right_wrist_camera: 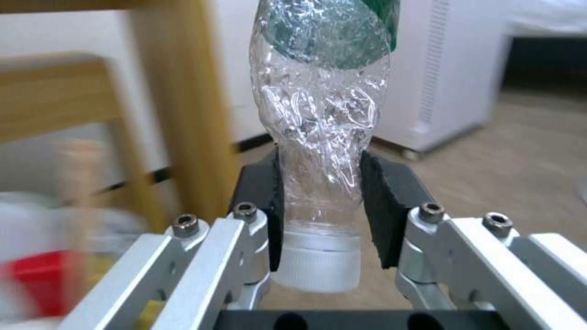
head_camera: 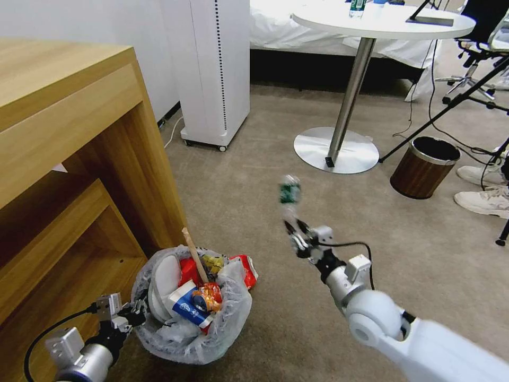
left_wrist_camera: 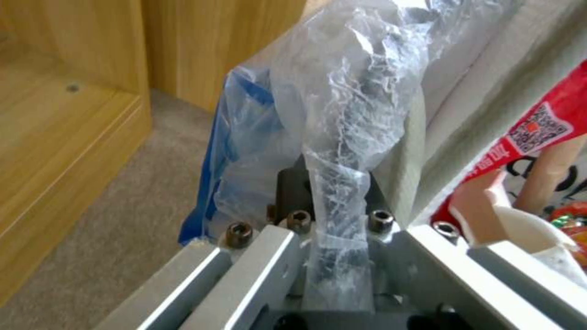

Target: Pick up the trash bin and place the garbage on the floor into it.

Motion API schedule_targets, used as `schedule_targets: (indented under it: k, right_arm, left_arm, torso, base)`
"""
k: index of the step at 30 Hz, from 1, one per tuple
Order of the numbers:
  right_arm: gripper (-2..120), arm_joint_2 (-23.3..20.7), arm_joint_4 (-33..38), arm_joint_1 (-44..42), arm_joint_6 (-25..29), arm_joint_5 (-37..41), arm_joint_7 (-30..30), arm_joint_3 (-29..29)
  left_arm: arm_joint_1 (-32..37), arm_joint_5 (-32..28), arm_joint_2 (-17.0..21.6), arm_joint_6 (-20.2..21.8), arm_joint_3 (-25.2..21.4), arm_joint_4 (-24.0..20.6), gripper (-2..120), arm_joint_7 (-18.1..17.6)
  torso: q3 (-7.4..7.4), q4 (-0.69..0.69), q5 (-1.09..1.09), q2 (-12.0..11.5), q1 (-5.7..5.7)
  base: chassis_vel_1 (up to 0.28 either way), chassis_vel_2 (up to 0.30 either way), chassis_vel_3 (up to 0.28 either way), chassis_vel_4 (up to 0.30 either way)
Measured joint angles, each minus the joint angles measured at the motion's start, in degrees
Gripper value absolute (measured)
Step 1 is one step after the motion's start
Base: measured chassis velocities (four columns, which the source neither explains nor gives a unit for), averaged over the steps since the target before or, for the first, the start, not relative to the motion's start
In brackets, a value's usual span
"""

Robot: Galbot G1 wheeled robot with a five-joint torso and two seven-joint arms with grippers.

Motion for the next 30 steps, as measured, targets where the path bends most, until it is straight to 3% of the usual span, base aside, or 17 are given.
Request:
schedule_targets:
  k: [1, 2, 4, 5, 7, 8, 11, 13, 21, 30]
  right_arm:
    - [26, 0.0, 0.0, 0.0, 0.0, 0.0, 0.0, 0.0]
    - [26, -1.7, 2.2, 3.1, -1.0, 0.8, 0.8, -2.9]
    - [26, -2.3, 4.8, 10.2, -2.7, 2.5, 2.0, -10.7]
    - [26, -2.3, 4.8, 10.2, -2.7, 2.5, 2.0, -10.7]
    - [26, -1.6, 5.1, 14.2, -3.3, 3.4, 2.2, -15.5]
    - [26, -0.6, 5.3, 18.8, -3.7, 4.5, 2.3, -21.0]
    - [26, 0.5, 5.5, 22.6, -4.2, 5.4, 2.7, -24.9]
    - [26, 3.5, 5.0, 29.7, -4.4, 6.3, 3.0, -32.3]
    - [26, 8.3, 3.3, 36.2, -4.9, 6.8, 3.2, -40.9]
    - [26, 10.5, -0.8, 37.7, -5.4, 6.3, 3.5, -48.3]
  left_arm:
    - [0.0, 0.0, 0.0, 0.0, 0.0, 0.0, 0, 0.0]
    - [-0.8, -0.4, 0.6, 0.3, 0.5, 0.0, 0, -0.2]
    - [-0.7, -0.6, 0.9, 0.5, 0.6, -0.1, 0, -0.3]
    - [-0.7, -0.6, 0.9, 0.5, 0.6, -0.1, 0, -0.3]
    - [-0.5, -0.5, 0.9, 0.5, 0.6, -0.5, 0, -0.3]
    - [-0.2, -0.4, 0.7, 0.6, 0.5, -1.0, 0, -0.3]
    - [0.0, -0.3, 0.4, 0.6, 0.4, -1.4, 0, -0.3]
    - [1.0, 0.4, -0.5, 0.6, 0.1, -2.2, 0, -0.2]
    - [1.8, 1.0, -2.0, 0.5, -0.5, -3.4, 0, 0.0]
    - [2.2, 1.6, -3.0, 0.2, -0.7, -3.9, 0, 0.3]
  torso:
    - [0.0, 0.0, 0.0, 0.0, 0.0]
    - [0.0, -0.04, -0.06, 0.0, 0.0]
    - [0.01, -0.05, 0.02, 0.0, 0.0]
    - [0.01, -0.05, 0.02, 0.0, 0.0]
    - [0.01, -0.02, 0.0, 0.0, 0.0]
    - [0.01, -0.02, 0.01, 0.0, 0.0]
    - [0.01, -0.03, 0.0, 0.0, 0.0]
    - [0.01, -0.03, 0.0, 0.0, 0.0]
    - [0.01, -0.02, -0.01, 0.0, 0.0]
    - [0.01, -0.03, 0.0, 0.0, 0.0]
  base:
    - [0.0, 0.0, 0.0, 0.0]
    - [0.0, 0.0, 0.0, 0.0]
    - [0.0, 0.0, 0.0, 0.0]
    - [0.0, 0.0, 0.0, 0.0]
    - [0.0, 0.0, 0.0, 0.0]
    - [0.0, 0.0, 0.0, 0.0]
    - [0.0, 0.0, 0.0, 0.0]
    - [0.0, 0.0, 0.0, 0.0]
    - [0.0, 0.0, 0.0, 0.0]
    - [0.0, 0.0, 0.0, 0.0]
